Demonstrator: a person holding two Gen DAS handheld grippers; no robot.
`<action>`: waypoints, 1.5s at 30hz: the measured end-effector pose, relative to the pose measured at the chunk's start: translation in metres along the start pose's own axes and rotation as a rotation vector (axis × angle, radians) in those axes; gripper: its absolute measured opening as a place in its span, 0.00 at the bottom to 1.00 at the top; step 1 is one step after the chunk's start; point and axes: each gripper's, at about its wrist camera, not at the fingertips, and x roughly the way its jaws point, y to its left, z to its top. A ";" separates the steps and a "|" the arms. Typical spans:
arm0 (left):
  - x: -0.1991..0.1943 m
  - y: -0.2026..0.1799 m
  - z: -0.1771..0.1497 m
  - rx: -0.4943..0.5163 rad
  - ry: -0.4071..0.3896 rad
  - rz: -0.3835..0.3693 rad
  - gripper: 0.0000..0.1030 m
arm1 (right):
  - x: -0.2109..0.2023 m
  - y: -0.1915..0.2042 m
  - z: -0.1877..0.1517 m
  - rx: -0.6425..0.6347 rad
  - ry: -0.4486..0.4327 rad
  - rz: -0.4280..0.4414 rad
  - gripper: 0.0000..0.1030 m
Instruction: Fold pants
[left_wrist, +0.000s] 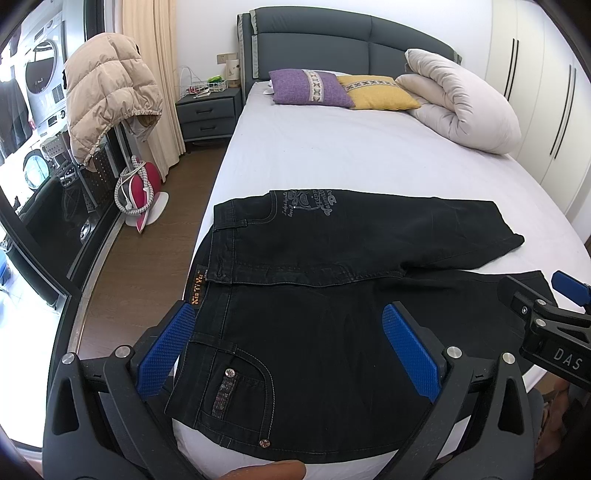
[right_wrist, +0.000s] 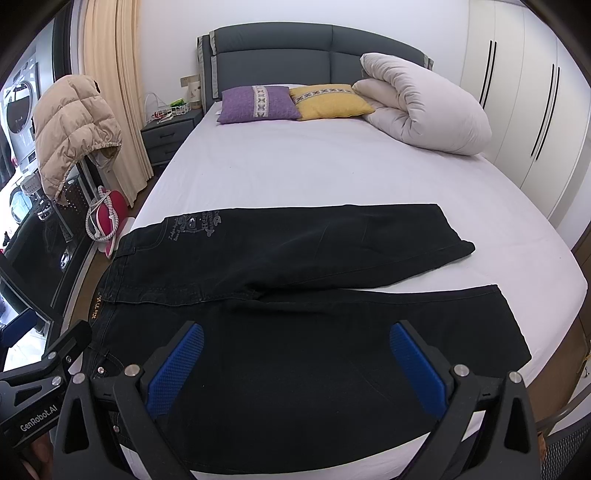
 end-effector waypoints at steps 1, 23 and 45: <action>0.000 0.000 0.000 0.000 0.000 0.000 1.00 | 0.000 0.000 0.000 0.000 0.001 0.000 1.00; 0.020 0.001 -0.016 0.003 0.009 -0.001 1.00 | 0.003 0.012 -0.008 -0.008 0.015 0.005 1.00; 0.128 0.033 0.037 0.120 0.070 -0.157 1.00 | 0.063 0.011 0.041 -0.122 0.038 0.204 1.00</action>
